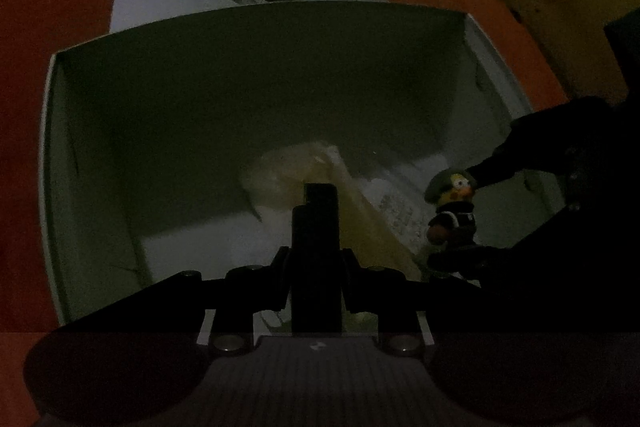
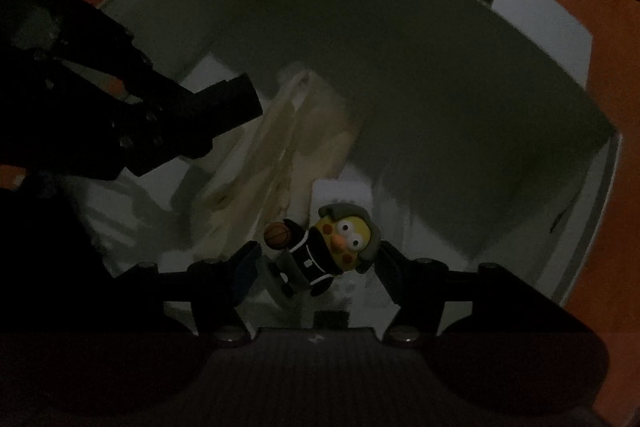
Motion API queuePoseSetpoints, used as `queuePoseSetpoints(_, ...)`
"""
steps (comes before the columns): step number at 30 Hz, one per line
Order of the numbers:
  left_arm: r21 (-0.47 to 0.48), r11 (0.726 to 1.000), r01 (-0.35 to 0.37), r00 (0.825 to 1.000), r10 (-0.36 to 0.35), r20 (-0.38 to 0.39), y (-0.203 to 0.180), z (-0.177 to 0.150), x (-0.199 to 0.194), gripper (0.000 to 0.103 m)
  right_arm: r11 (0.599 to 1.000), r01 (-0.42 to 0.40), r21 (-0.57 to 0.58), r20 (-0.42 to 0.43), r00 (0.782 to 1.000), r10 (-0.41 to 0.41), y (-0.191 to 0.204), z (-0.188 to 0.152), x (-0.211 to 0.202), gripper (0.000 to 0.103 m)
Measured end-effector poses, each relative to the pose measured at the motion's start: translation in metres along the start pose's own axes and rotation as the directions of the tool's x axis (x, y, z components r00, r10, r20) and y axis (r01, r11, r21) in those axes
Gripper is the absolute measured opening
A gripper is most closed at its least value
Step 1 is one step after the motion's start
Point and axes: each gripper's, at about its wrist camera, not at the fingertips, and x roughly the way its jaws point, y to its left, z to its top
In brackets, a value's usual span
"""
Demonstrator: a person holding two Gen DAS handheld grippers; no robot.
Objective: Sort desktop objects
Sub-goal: 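Lower the black marker with left tool while right tool lowers the figurine into the box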
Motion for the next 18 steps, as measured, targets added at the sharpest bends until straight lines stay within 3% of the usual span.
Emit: queuePoseSetpoints(18,0.048,0.998,-0.028,1.000,0.029,-0.012,-0.006,-0.003,0.018,0.021,0.999,0.034,-0.031,-0.071,0.997,-0.036,-0.002,-0.014,0.032,0.065)
